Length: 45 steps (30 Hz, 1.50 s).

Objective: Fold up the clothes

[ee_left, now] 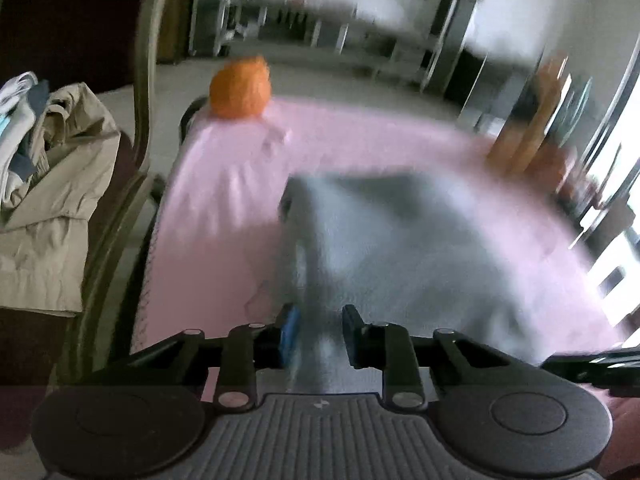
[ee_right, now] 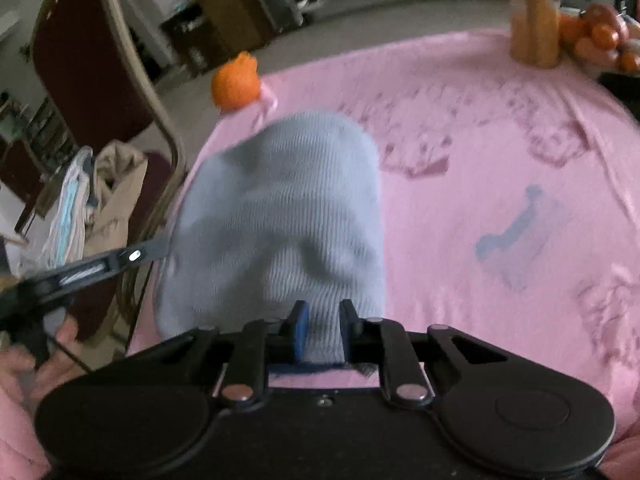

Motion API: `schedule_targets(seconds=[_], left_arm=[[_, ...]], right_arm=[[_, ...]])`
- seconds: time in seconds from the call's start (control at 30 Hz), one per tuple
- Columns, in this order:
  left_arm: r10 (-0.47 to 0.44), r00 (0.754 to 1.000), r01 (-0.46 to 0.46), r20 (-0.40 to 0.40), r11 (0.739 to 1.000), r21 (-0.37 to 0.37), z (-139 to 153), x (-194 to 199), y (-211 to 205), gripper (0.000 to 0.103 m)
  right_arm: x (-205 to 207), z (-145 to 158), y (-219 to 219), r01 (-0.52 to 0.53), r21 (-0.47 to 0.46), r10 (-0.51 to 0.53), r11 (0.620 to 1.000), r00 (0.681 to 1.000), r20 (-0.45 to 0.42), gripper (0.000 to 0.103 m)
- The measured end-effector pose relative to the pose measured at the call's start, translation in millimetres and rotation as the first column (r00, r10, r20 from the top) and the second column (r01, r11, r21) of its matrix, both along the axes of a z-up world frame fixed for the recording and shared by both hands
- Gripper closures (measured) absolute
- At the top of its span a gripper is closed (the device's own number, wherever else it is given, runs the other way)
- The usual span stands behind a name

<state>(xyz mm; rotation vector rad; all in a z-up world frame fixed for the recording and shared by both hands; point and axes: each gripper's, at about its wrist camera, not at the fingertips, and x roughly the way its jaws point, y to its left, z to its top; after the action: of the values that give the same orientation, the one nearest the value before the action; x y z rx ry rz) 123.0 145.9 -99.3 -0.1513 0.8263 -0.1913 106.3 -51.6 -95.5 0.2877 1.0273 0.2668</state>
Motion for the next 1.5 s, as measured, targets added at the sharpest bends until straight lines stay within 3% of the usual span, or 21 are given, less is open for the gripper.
schedule_targets(seconds=[0.17,0.27,0.4,0.5,0.63,0.67,0.73,0.8,0.93,1.07,1.23,1.4,1.5], left_arm=[[0.02,0.997,-0.013,-0.071,0.996,0.092,-14,10,-6,0.065],[0.032,0.996,-0.028,-0.078,0.998,0.055,-13,10,3,0.064],[0.024,1.0,-0.025,-0.016,0.999,-0.022,5,6,7,0.073],[0.021,0.999,-0.019,0.031,0.997,-0.079,18,3,10,0.066],[0.021,0.995,-0.006,0.093,0.988,-0.154,36,-2,14,0.066],[0.021,0.994,-0.003,0.107,0.987,-0.163,40,-1,13,0.066],[0.016,0.993,-0.004,0.121,0.995,-0.098,44,17,-3,0.068],[0.02,0.992,-0.015,0.122,0.999,-0.039,41,38,-17,0.075],[0.01,0.999,-0.012,0.039,0.998,0.062,13,78,-31,0.074],[0.04,0.999,-0.039,-0.006,0.989,0.145,-7,84,-31,0.075],[0.076,0.997,-0.07,-0.032,0.986,0.149,-17,79,-20,0.071],[0.133,0.987,-0.13,-0.091,0.991,0.041,-22,85,1,0.07],[0.143,0.985,-0.142,-0.093,0.99,0.027,-21,81,3,0.07]], right_arm=[[5,-39,25,-0.046,-0.124,0.043,0.991,0.999,-0.023,0.092],[1,-34,33,-0.072,-0.178,0.07,0.981,0.997,-0.016,0.092],[3,0,21,-0.046,-0.125,0.045,0.991,0.999,-0.009,0.091],[7,44,9,-0.04,-0.117,0.048,0.992,0.997,0.067,0.087],[22,87,-6,-0.023,-0.14,0.044,0.99,0.988,0.148,0.081],[28,94,-9,-0.015,-0.146,0.038,0.989,0.986,0.16,0.081],[46,96,-13,0.008,-0.139,0.015,0.99,0.986,0.165,0.081],[69,88,-14,0.03,-0.128,-0.01,0.991,0.988,0.156,0.081],[110,57,-3,0.061,-0.103,-0.048,0.993,0.992,0.118,0.082],[138,20,15,0.078,-0.089,-0.071,0.993,0.994,0.081,0.082],[163,-12,40,0.098,-0.11,-0.091,0.989,0.993,0.07,0.082],[181,-32,69,0.057,-0.228,-0.04,0.972,0.996,0.08,0.083],[188,-32,80,0.041,-0.291,-0.021,0.956,0.997,0.07,0.083]])
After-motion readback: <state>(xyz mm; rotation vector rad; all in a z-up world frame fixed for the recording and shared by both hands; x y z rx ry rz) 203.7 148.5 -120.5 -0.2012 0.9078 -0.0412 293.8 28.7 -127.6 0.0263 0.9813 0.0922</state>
